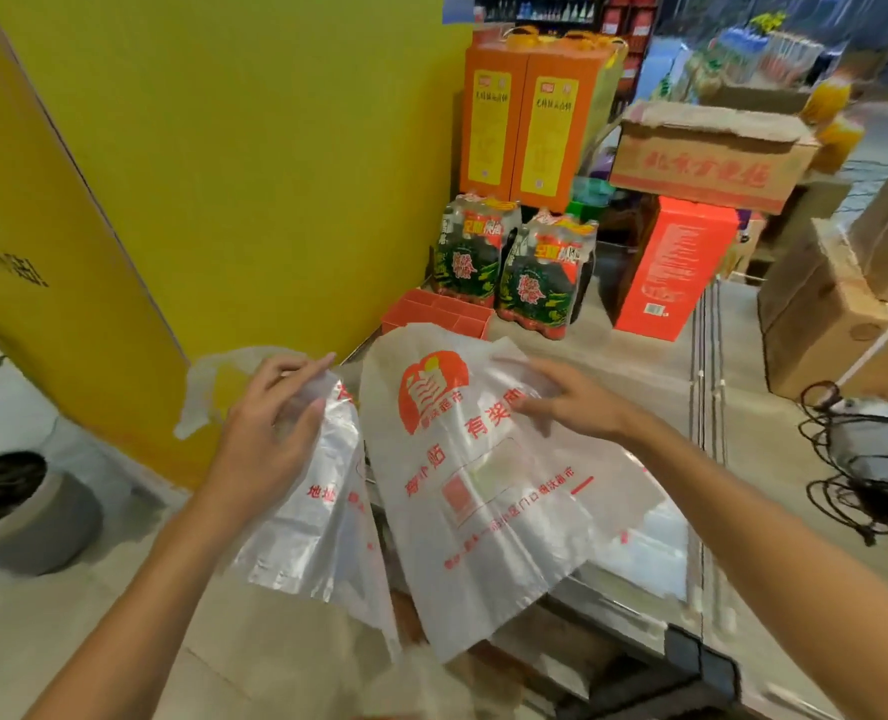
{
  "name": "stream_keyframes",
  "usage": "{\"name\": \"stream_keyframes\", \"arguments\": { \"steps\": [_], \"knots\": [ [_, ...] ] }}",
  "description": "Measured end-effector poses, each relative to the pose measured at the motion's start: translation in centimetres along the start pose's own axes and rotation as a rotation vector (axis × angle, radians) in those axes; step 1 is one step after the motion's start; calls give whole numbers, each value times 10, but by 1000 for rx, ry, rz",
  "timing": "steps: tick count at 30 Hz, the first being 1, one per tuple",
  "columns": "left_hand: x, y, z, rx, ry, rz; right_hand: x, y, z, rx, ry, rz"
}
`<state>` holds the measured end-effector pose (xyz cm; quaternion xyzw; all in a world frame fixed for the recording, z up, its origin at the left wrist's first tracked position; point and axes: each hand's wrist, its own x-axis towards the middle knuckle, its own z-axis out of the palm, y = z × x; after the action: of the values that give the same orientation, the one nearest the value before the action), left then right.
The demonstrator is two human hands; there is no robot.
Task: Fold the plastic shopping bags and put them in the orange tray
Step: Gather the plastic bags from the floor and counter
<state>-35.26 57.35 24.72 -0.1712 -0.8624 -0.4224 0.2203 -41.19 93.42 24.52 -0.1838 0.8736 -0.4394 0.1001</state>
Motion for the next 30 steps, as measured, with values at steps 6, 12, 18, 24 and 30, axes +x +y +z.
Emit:
{"name": "stream_keyframes", "arguments": {
  "steps": [6, 12, 18, 24, 30],
  "knots": [
    [28, 21, 71, 115, 2, -63, 45, 144, -50, -72, -237, 173],
    [32, 23, 117, 159, 3, -153, 61, 270, -35, -197, -186, 415],
    [38, 24, 139, 220, -13, -205, 71, 335, -33, -312, -142, 470],
    [38, 26, 153, 205, 15, -270, 64, 345, -14, -569, 206, 203],
    [36, 33, 156, 170, 38, -293, 61, 218, 75, 512, -196, 304]
  ]
}}
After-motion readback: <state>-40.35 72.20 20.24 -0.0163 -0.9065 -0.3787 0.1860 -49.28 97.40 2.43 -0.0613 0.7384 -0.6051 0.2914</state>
